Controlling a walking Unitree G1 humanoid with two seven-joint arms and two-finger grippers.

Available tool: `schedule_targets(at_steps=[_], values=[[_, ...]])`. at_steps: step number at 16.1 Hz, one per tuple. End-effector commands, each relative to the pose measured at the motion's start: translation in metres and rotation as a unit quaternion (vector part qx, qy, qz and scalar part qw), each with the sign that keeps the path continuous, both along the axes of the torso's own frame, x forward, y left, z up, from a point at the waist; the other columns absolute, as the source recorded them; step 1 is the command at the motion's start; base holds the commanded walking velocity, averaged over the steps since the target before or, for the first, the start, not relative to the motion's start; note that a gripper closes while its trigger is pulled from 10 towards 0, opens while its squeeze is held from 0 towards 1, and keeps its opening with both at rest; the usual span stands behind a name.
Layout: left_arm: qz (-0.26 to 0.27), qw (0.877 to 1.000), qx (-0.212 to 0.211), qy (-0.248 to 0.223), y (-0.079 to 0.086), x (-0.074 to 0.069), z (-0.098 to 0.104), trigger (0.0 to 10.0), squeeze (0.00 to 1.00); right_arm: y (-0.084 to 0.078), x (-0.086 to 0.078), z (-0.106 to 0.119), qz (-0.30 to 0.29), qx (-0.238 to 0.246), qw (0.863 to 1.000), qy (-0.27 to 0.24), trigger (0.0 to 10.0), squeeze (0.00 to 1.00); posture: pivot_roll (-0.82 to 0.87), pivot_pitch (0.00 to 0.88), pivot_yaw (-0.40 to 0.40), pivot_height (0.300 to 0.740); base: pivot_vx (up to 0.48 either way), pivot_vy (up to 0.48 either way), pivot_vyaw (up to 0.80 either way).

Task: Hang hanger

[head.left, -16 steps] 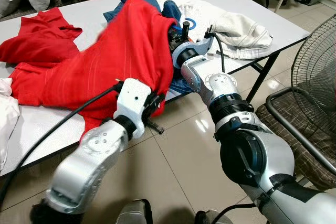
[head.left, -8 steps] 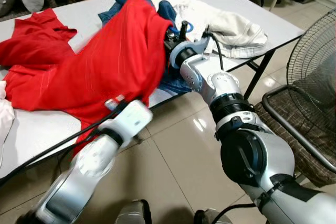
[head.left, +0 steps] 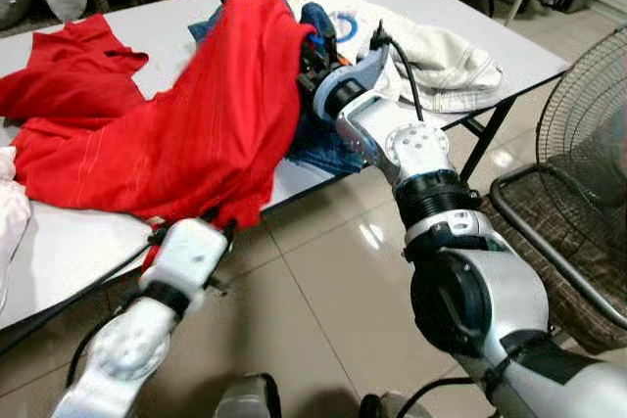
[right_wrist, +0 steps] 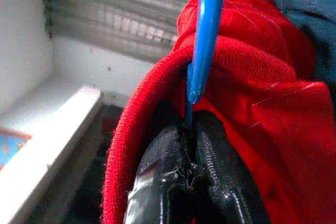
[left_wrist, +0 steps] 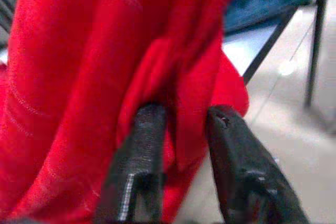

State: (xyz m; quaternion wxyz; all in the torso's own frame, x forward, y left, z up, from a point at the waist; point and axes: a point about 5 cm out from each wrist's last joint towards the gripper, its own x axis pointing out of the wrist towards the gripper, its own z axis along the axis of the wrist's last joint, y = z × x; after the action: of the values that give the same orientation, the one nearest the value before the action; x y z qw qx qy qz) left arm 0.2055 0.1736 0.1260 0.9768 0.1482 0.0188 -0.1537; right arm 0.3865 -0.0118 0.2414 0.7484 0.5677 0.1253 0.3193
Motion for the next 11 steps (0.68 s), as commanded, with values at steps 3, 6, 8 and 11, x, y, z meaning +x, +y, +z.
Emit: schedule_targets(at_steps=[3,6,8,11], values=[[-0.007,0.992,-0.129,0.002,0.002,-0.023,0.007,10.0,1.0,0.013,-0.016,-0.009,0.041,0.013,0.999,-0.015,10.0,0.0,0.03,0.088,0.017,0.74,0.0,0.0,0.8],[0.08,0.972,-0.223,-0.01,0.017,-0.025,0.013,10.0,1.0,-0.022,-0.035,-0.009,0.063,-0.004,0.995,-0.074,10.0,0.0,0.04,0.1,-0.007,0.74,0.0,0.0,0.8],[0.072,0.969,-0.237,0.001,0.017,-0.025,0.013,10.0,1.0,-0.034,-0.045,-0.011,0.063,-0.056,0.991,-0.107,10.0,0.0,0.04,0.107,-0.007,0.74,0.0,0.0,0.79],[0.097,0.965,-0.243,-0.005,0.014,-0.019,0.017,10.0,1.0,-0.064,-0.077,0.002,0.082,-0.083,0.979,-0.169,10.0,0.0,0.03,0.12,-0.018,0.74,0.0,0.0,0.79]])
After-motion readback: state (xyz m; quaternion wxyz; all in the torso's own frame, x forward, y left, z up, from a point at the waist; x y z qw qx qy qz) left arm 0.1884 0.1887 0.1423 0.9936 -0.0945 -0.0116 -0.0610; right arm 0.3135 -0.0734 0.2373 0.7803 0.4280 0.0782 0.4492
